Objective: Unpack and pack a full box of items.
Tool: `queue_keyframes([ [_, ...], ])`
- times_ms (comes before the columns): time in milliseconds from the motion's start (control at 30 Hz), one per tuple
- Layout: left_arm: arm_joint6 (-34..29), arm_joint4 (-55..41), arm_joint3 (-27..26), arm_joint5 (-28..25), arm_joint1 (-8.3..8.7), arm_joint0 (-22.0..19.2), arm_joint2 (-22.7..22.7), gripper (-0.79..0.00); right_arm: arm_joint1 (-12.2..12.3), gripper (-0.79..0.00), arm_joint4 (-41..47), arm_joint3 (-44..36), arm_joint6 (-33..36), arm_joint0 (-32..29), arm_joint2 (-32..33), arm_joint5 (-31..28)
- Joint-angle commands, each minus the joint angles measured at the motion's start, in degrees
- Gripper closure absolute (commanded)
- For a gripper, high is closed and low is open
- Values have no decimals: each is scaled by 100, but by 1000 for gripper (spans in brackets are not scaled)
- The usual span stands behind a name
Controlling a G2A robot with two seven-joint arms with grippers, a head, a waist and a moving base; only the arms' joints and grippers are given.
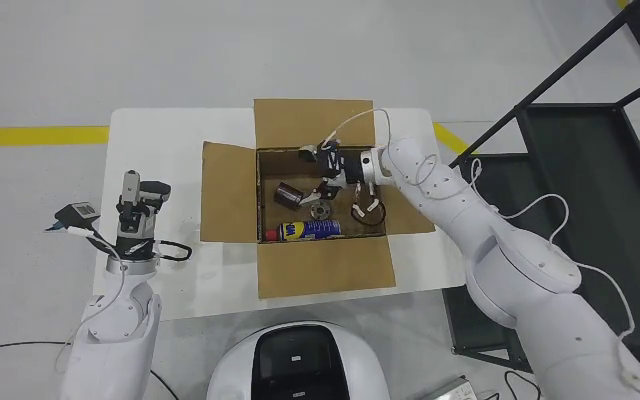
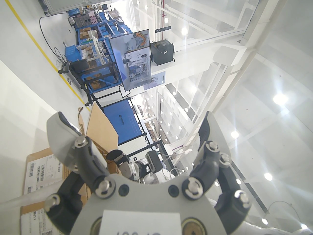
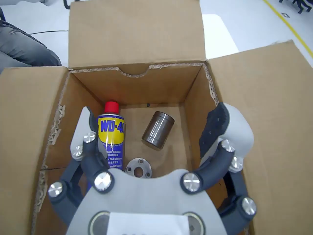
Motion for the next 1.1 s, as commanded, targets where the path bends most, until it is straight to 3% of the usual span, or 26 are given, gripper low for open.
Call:
queue_keyframes([
  [0, -25, 235, 83, 69, 13, -24, -68, -785, 201, -785, -16, -286, -97, -86, -26, 0],
  [233, -50, 779, 548, -17, 63, -162, -365, -785, 1029, -785, 549, -1442, -72, -548, 70, 0],
  [367, -464, 753, 757, -33, 84, -272, -297, -785, 1571, -785, 978, -2132, 170, -797, 442, 0],
  [733, -1559, 291, 910, 77, 82, -643, 304, -785, 1571, -785, 978, -2132, 170, -797, 442, 0],
  [933, -1942, -205, 696, 209, 82, -679, 473, -785, 1559, -785, 1797, -2294, 851, -951, 311, 0],
  [1067, -2284, -589, 402, 341, 93, -662, 550, -785, 1765, -785, 2594, -2454, 923, -1013, 225, 0],
])
